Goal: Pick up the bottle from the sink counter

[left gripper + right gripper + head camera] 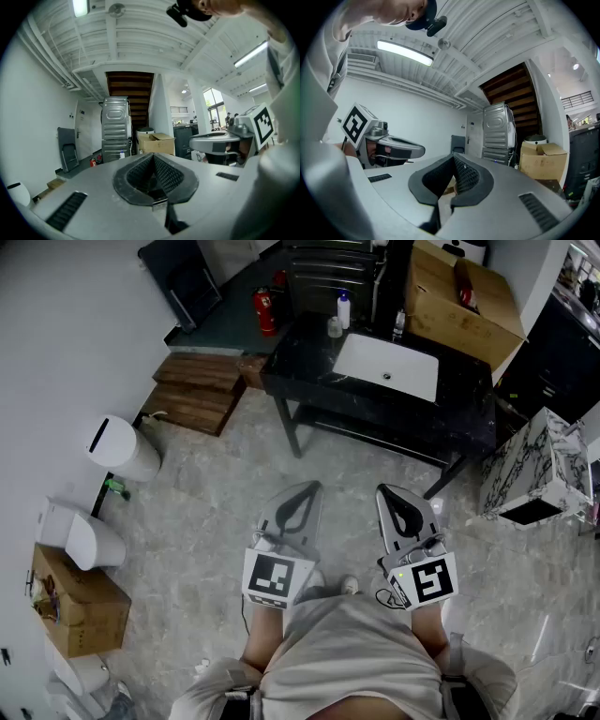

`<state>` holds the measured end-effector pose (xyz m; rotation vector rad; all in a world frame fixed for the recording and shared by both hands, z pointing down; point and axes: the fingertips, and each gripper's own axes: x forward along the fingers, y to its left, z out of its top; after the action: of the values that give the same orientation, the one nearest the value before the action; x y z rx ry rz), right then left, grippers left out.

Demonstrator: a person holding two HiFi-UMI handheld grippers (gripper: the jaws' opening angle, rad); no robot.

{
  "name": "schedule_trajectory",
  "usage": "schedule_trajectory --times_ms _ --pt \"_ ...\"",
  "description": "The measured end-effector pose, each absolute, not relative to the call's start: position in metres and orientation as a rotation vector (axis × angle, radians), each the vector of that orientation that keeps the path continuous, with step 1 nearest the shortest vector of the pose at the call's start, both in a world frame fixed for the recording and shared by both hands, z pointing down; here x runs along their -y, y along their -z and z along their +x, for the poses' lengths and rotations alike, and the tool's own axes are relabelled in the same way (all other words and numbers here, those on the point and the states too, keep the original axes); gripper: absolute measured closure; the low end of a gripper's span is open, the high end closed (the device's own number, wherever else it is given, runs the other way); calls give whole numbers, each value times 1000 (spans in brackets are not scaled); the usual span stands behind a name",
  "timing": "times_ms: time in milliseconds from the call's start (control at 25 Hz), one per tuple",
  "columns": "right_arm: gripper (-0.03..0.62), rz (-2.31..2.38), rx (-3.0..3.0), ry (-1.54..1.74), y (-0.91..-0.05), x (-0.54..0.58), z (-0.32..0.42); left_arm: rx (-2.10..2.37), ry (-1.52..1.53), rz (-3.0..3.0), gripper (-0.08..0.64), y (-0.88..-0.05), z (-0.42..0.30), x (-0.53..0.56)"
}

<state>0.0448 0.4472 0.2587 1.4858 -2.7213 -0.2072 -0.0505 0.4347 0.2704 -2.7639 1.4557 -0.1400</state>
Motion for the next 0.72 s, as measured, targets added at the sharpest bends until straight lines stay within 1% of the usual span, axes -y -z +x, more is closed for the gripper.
schedule_trajectory --times_ms 720 --pt "597 1431 2746 158 -272 -452 66 -1540 160 -2739 558 -277 -24 -442"
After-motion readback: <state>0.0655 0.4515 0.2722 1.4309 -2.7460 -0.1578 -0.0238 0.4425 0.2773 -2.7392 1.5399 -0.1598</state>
